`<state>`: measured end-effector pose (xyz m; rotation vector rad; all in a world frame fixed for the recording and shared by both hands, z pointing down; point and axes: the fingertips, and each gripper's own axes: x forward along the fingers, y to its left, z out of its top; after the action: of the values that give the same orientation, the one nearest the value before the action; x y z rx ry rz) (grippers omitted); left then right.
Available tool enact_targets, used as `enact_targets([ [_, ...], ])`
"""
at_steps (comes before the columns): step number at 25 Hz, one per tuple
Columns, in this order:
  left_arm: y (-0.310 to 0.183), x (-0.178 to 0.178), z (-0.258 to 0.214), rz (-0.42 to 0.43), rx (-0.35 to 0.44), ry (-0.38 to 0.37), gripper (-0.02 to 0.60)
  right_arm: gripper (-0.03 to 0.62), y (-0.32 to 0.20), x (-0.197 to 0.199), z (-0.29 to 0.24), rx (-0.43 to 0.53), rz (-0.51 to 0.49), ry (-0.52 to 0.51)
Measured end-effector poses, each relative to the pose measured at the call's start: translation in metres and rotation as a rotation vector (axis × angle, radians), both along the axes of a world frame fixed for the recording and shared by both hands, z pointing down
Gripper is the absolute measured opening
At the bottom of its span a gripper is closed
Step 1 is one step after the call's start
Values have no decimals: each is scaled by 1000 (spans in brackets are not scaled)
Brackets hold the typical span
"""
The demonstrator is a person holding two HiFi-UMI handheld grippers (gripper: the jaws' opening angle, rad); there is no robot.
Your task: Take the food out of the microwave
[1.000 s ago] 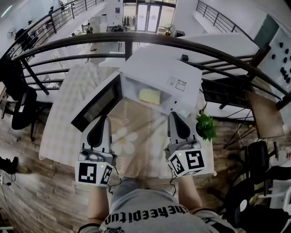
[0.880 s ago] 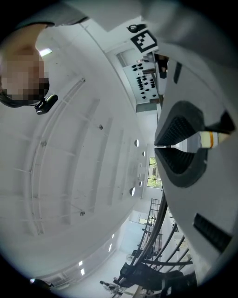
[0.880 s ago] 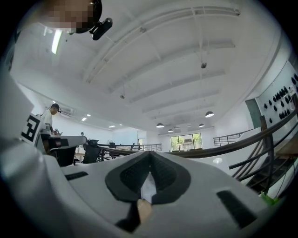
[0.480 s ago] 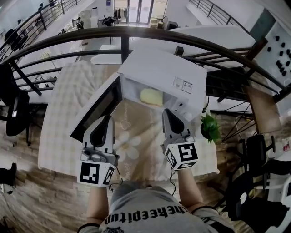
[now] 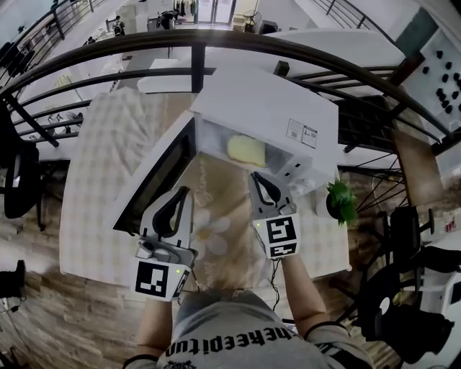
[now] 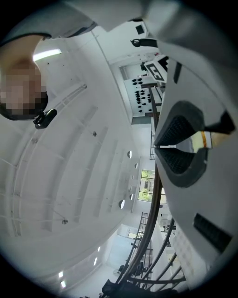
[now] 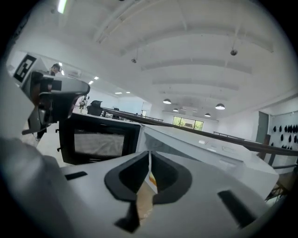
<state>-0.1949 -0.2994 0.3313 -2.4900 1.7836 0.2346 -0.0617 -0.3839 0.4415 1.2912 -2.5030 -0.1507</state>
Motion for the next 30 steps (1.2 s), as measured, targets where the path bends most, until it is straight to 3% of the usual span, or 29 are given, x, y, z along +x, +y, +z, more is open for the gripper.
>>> enact_targets([
  [7,-14,0,22,53,-33,-3,15,56,-27,-17,42,-18,-26,159],
  [11,-16,-3,43,85,-104,-4,15,75,-42,-19,65,-22,-26,291],
  [30,-39,-21,69,114,-150,10,15,160,-101,-33,157,16,-51,682],
])
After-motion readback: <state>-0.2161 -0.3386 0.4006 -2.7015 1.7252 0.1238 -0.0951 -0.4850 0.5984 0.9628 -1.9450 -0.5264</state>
